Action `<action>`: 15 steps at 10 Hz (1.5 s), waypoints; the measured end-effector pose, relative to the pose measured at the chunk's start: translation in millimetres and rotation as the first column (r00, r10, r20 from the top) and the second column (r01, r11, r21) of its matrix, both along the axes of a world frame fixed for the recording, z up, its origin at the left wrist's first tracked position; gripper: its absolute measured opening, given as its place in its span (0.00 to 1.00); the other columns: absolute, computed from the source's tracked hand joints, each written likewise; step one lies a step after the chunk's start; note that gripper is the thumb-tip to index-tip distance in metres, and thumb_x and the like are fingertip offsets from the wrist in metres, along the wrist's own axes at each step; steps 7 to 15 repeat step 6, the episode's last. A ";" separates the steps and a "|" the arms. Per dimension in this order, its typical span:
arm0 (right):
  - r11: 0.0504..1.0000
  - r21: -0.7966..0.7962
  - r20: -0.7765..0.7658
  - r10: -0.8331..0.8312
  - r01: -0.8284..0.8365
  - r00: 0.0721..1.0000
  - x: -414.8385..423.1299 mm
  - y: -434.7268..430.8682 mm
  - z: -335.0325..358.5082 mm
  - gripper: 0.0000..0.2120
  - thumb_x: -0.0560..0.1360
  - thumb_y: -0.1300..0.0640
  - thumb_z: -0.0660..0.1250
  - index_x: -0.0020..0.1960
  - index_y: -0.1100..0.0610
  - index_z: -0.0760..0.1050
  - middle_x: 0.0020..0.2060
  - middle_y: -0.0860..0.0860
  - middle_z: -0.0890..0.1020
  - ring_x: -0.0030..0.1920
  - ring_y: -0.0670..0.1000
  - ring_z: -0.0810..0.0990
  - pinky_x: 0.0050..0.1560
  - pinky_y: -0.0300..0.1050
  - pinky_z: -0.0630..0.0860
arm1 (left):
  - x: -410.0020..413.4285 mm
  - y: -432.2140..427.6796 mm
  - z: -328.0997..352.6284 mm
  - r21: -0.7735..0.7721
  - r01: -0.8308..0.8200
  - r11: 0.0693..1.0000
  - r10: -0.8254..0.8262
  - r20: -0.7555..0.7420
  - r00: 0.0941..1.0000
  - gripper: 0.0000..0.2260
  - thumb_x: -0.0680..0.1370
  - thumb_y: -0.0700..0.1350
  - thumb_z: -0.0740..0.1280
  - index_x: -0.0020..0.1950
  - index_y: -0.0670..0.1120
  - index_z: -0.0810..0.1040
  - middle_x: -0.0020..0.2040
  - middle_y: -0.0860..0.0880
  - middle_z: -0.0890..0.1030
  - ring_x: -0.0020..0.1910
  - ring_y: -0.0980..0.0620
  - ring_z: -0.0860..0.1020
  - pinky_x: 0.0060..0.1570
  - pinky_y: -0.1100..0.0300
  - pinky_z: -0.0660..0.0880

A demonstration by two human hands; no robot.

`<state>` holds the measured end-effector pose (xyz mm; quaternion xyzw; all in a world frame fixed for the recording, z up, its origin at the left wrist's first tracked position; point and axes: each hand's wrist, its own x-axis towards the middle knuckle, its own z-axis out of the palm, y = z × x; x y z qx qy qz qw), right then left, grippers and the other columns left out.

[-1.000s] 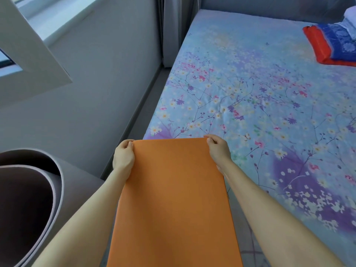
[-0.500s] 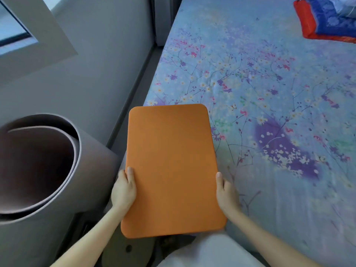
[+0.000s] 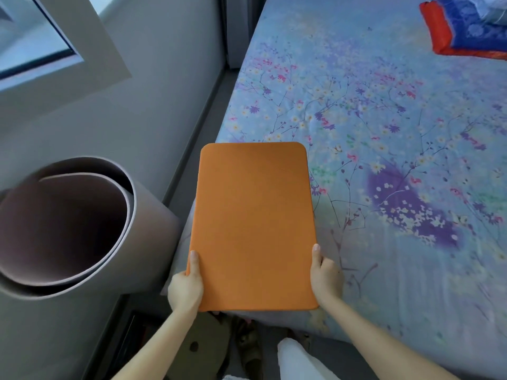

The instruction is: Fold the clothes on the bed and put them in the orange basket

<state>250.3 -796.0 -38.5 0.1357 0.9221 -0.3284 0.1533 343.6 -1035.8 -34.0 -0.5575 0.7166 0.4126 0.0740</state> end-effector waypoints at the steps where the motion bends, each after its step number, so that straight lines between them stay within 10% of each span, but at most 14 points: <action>1: 0.997 -0.038 0.055 -0.065 0.067 0.996 13.7 -35.2 -1.1 0.29 0.81 0.45 0.46 0.25 0.57 0.61 0.20 0.50 0.66 0.23 0.50 0.65 0.25 0.41 0.56 | -25.6 -52.3 5.6 -0.086 0.124 0.989 -0.118 0.074 0.990 0.31 0.75 0.68 0.50 0.35 0.42 0.74 0.37 0.43 0.78 0.37 0.43 0.76 0.40 0.54 0.72; 4: 0.985 0.042 0.070 0.162 -0.165 0.984 21.1 -68.1 -0.5 0.27 0.82 0.48 0.42 0.28 0.56 0.62 0.23 0.49 0.67 0.23 0.47 0.66 0.23 0.38 0.58 | -59.6 -102.5 12.3 0.155 0.109 0.982 -0.136 0.180 0.974 0.38 0.76 0.68 0.52 0.71 0.38 0.65 0.67 0.40 0.71 0.64 0.39 0.70 0.59 0.49 0.67; 6: 0.940 0.042 0.229 0.322 -0.339 0.919 -13.3 -40.1 12.8 0.25 0.81 0.42 0.43 0.30 0.53 0.61 0.29 0.48 0.68 0.34 0.52 0.70 0.39 0.44 0.67 | -72.4 -78.2 50.8 -0.398 0.504 0.767 -0.352 0.396 0.848 0.21 0.80 0.53 0.54 0.67 0.43 0.65 0.64 0.38 0.71 0.62 0.38 0.69 0.60 0.45 0.67; 15: 0.940 0.042 0.229 0.322 -0.339 0.919 -13.3 -40.1 12.8 0.25 0.81 0.42 0.43 0.30 0.53 0.61 0.29 0.48 0.68 0.34 0.52 0.70 0.39 0.44 0.67 | -72.4 -78.2 50.8 -0.398 0.504 0.767 -0.352 0.396 0.848 0.21 0.80 0.53 0.54 0.67 0.43 0.65 0.64 0.38 0.71 0.62 0.38 0.69 0.60 0.45 0.67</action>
